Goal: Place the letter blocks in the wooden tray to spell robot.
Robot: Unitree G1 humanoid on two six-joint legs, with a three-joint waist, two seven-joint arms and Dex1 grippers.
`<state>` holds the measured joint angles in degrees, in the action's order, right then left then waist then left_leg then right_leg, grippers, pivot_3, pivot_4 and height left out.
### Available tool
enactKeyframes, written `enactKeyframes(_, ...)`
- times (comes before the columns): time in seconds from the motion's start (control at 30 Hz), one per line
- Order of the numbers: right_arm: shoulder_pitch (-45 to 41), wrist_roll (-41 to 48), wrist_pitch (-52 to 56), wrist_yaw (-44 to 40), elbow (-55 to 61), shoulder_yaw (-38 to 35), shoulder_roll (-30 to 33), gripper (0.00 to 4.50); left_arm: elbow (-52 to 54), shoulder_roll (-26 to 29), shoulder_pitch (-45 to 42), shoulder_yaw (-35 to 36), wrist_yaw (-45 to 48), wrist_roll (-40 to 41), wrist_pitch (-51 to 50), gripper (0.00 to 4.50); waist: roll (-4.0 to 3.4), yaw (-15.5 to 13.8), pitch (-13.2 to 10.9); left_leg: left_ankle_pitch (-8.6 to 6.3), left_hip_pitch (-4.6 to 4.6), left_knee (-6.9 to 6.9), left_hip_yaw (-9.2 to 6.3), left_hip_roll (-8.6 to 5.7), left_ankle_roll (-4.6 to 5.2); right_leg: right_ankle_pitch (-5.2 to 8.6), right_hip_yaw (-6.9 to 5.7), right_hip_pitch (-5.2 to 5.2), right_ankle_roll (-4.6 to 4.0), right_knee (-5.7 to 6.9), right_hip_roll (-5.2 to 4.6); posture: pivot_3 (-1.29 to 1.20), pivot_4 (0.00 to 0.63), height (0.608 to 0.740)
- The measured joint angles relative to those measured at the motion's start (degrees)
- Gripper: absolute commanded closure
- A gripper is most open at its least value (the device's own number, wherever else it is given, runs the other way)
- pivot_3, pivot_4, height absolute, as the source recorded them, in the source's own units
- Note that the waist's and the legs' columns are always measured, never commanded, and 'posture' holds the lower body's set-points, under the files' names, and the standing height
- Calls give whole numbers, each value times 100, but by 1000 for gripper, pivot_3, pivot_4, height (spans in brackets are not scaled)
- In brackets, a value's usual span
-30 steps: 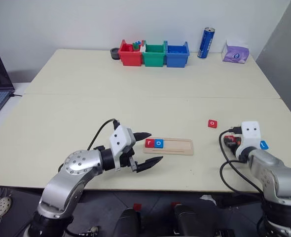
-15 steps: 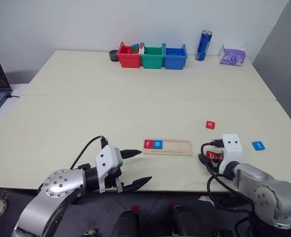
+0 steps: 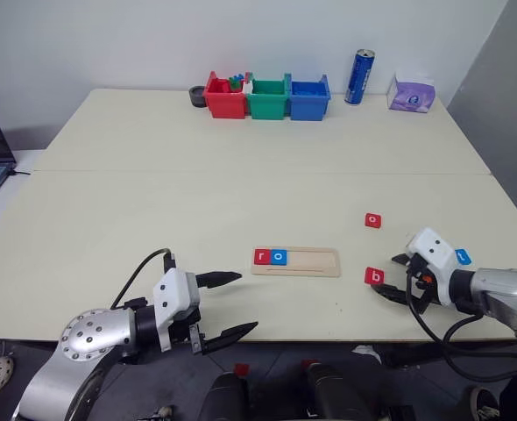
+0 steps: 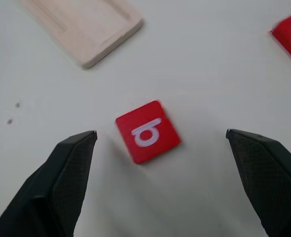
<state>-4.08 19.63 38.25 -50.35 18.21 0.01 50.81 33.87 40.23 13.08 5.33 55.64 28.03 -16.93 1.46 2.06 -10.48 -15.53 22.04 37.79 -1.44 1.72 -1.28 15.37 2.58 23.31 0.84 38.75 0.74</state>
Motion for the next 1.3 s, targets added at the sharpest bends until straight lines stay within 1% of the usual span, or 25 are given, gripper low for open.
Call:
enactKeyframes(0.13,-411,-307,-1112,-665,-981,399,0,35,57,-20,138,49,-69,47,5,0,-2,-8,-3,0,-4,9,3,-2,-1,-1,5,-1,1,12,-2,0,150,740)
enactKeyframes(0.3,-825,-569,-1921,-1108,-1813,589,-22,35,185,-85,177,31,-135,64,21,0,-1,-26,-3,1,-4,12,1,-2,-1,-2,3,-4,1,12,-3,0,150,740)
enactKeyframes(0.4,-906,-612,-2144,-1261,-2051,596,-37,604,186,-110,112,-16,-136,78,23,0,-1,-30,-3,1,-5,12,0,-2,-1,-2,3,-5,0,13,-3,0,150,740)
enactKeyframes(0.57,-922,-626,-2276,-1395,-2146,594,-36,2417,207,-112,-71,-59,-163,115,0,0,-1,-36,-2,1,-7,12,1,-2,-1,-2,4,-7,0,13,-3,0,150,740)
enactKeyframes(0.63,-922,-628,-2271,-1433,-2140,590,-36,3056,279,-112,-99,-80,-223,135,-42,0,-1,-37,-2,1,-8,12,0,-2,-1,-2,5,-7,0,13,-3,0,150,740)
enactKeyframes(0.8,-923,-514,-1968,-1627,-1825,597,-33,3042,488,-98,-209,-39,-374,355,-260,0,-4,-36,-4,1,-8,11,-2,-1,-1,-2,4,-6,0,16,-3,0,150,740)
enactKeyframes(0.9,-1220,-411,-1674,-1793,-1433,721,-115,3042,474,5,-210,207,-401,370,-277,0,-9,0,-8,1,-14,10,-1,1,-1,-2,5,-5,0,21,1,0,150,740)
enactKeyframes(1.0,-1820,-424,-1509,-1714,-1252,991,-593,3042,475,13,-205,439,-546,495,-412,0,-11,16,-8,1,-15,9,-6,5,-1,-2,2,-5,-1,23,7,0,150,740)
enactKeyframes(1.07,-2071,-514,-1501,-1621,-1261,1176,-852,3042,488,12,-175,474,-633,542,-475,0,-13,-8,-10,1,-13,9,-8,4,-2,-2,2,-5,-2,22,6,0,150,740)
enactKeyframes(1.17,-2440,-814,-1572,-1425,-1622,1522,-1309,3042,541,10,-63,542,-778,580,-568,0,-13,-29,-11,1,-7,8,-7,3,-2,-2,3,-3,-2,18,-3,0,150,740)
enactKeyframes(1.3,-2657,-1188,-1777,-1290,-2085,1838,-1645,3042,721,8,70,572,-903,588,-643,0,-13,-54,-13,1,-3,9,-5,2,-2,-9,2,-2,-15,17,-22,0,150,740)
